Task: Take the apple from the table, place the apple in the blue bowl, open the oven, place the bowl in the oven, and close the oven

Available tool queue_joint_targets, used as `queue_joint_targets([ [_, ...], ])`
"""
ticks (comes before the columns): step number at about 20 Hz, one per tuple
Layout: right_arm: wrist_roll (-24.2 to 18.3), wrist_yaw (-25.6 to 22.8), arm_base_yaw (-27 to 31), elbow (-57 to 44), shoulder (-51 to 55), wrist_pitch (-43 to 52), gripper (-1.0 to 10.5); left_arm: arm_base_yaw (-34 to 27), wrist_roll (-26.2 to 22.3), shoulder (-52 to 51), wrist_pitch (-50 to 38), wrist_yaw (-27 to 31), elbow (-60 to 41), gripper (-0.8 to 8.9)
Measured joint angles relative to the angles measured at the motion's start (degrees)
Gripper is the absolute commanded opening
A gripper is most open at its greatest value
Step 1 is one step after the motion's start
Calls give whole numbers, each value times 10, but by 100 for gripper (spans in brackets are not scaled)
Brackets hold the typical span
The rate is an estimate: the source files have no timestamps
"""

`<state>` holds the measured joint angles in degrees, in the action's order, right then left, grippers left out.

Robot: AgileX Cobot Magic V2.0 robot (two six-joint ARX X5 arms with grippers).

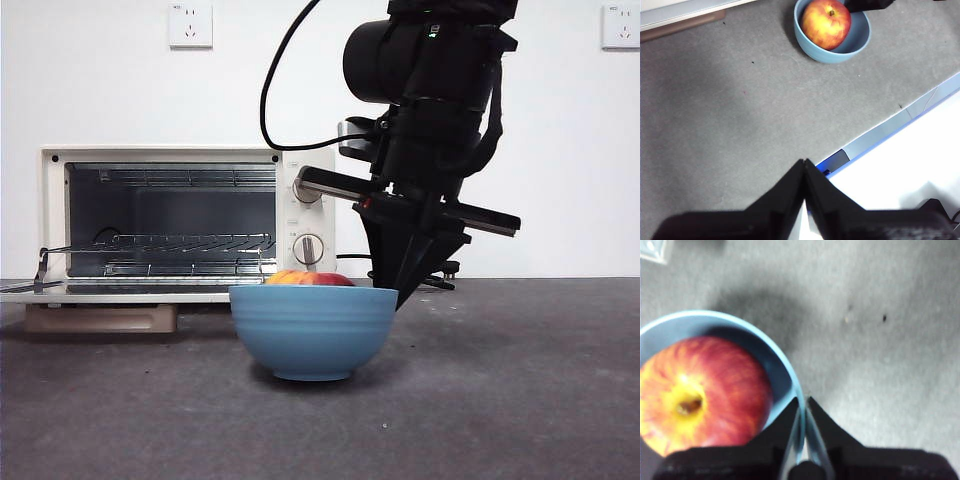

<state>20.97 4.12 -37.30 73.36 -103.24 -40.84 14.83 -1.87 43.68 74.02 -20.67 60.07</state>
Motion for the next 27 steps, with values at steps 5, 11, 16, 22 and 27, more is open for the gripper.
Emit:
queue_joint_targets([
  [5,5,-28,-27,67,0,-37,-13,0,0,0,12,0,0,-4],
  [11,12,-41,-47,285,-50,-58,-13,0,8,0,11,0,0,-4],
  [16,9,-62,-46,571,-259,-183,-13,0,14,0,10,0,0,-5],
  [22,36,-66,-32,771,-389,-200,-13,0,15,4,-4,0,0,-4],
  [27,66,-93,-28,771,-394,-160,-13,0,15,4,-4,0,0,-5],
])
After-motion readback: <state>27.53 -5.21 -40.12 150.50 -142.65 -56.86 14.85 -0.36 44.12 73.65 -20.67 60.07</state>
